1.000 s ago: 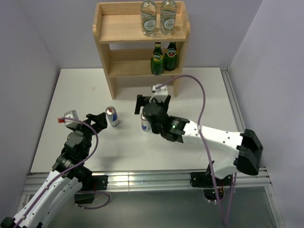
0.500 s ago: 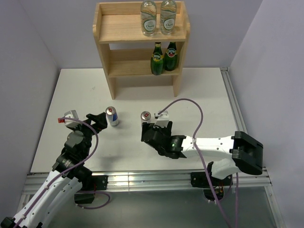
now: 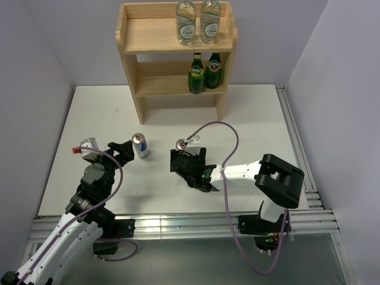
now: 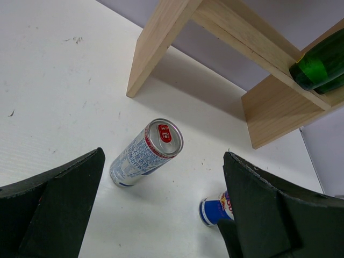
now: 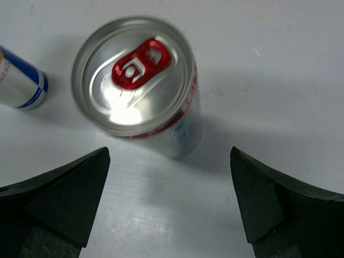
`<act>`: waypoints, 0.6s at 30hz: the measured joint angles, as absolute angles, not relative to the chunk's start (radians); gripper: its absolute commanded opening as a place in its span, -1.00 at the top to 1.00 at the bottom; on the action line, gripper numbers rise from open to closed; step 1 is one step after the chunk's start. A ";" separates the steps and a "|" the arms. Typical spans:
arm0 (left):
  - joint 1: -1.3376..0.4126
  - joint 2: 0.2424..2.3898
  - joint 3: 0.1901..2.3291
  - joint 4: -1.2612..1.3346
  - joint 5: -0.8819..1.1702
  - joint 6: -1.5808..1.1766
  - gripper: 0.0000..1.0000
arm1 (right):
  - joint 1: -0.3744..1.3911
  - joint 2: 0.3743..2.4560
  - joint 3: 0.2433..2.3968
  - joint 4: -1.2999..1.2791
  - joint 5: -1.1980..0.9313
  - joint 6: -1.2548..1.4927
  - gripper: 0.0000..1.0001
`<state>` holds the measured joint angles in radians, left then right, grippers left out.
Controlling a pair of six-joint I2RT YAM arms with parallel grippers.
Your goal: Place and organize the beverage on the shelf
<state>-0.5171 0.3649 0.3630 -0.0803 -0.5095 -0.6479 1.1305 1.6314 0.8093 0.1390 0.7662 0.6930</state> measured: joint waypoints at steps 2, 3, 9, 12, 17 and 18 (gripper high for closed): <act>-0.517 0.366 0.363 -0.080 -0.509 -0.648 -0.99 | 1.107 1.658 0.818 0.167 0.765 0.674 -1.00; -0.517 0.366 0.363 -0.080 -0.509 -0.648 -0.99 | 1.092 1.673 0.825 0.182 0.764 0.662 -1.00; -0.517 0.377 0.363 -0.080 -0.509 -0.648 -0.99 | 1.042 1.734 0.859 0.254 0.761 0.604 -0.90; -0.517 0.377 0.363 -0.080 -0.509 -0.648 -0.99 | 1.026 1.774 0.890 0.287 0.757 0.580 -0.28; -0.517 0.383 0.363 -0.080 -0.509 -0.648 -0.99 | 1.011 1.810 0.922 0.312 0.748 0.566 0.89; -0.517 0.384 0.363 -0.080 -0.509 -0.648 -0.99 | 1.010 1.813 0.926 0.311 0.746 0.566 0.95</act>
